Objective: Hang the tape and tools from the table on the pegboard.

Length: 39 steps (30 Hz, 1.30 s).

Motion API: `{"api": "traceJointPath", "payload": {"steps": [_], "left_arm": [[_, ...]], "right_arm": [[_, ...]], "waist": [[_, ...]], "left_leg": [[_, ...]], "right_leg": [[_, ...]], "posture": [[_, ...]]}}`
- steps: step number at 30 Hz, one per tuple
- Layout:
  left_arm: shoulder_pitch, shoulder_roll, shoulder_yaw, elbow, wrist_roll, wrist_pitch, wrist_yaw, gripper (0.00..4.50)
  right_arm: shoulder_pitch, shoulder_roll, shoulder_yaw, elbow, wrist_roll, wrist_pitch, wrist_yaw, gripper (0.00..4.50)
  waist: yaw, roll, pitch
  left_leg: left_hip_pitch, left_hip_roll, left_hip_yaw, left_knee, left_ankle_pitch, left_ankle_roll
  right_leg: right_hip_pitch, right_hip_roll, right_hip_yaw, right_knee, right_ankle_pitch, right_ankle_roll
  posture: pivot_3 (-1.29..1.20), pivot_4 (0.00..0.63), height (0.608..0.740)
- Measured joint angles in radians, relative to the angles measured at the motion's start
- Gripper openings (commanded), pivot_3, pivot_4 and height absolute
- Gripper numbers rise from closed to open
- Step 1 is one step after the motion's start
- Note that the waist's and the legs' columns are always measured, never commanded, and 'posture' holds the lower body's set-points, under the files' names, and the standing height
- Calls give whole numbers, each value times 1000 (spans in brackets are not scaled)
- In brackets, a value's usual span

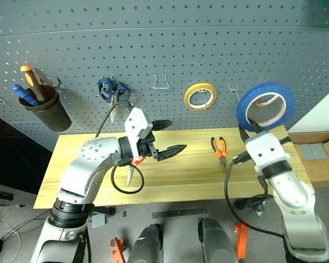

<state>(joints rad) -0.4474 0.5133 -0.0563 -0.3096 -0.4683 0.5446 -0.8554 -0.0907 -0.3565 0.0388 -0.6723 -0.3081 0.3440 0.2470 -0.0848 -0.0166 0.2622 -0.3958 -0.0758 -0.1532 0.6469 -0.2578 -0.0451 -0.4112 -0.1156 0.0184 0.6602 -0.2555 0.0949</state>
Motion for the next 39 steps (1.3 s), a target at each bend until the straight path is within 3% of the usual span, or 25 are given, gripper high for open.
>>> {"api": "traceJointPath", "payload": {"steps": [9,19,25,32,36,39], "left_arm": [[9,37,1,-20,-24,40,-13,4451],[25,37,5,-39,-46,41,-8,4451],[71,57,13,-38,-30,-16,-33,4451],[163,101,1,26,40,-216,-149,4451],[189,143,3,159,94,-353,-216,4451],[199,207,3,257,125,-411,-285,4451]], "right_arm": [[-253,17,-30,457,139,-134,21,368],[-387,33,-39,767,206,-194,35,368],[-350,63,-27,742,211,-193,22,2237],[-121,112,49,516,209,-21,18,4459],[-5,183,107,369,211,159,-5,4459],[-27,248,93,359,212,325,-62,4459]], "waist": [[0,0,0],[0,0,0],[1,0,0],[0,0,0],[-1,0,0],[-2,0,0]], "left_leg": [[-1,0,2,-1,2,-3],[-3,0,3,-1,2,-4],[-3,0,5,-2,2,-4],[-4,0,6,-2,1,-2],[-3,1,6,-1,0,0],[-3,1,6,-1,0,0]], "right_leg": [[-2,0,0,-2,0,0],[-5,0,1,-1,0,-1],[-7,0,2,0,0,-1],[-9,0,4,1,0,-1],[-9,1,4,2,1,-2],[-10,3,4,3,2,-4]], "posture": [[-106,242,740],[-95,242,740],[-93,242,740],[-103,250,740],[-107,252,740],[-117,255,740]]}}
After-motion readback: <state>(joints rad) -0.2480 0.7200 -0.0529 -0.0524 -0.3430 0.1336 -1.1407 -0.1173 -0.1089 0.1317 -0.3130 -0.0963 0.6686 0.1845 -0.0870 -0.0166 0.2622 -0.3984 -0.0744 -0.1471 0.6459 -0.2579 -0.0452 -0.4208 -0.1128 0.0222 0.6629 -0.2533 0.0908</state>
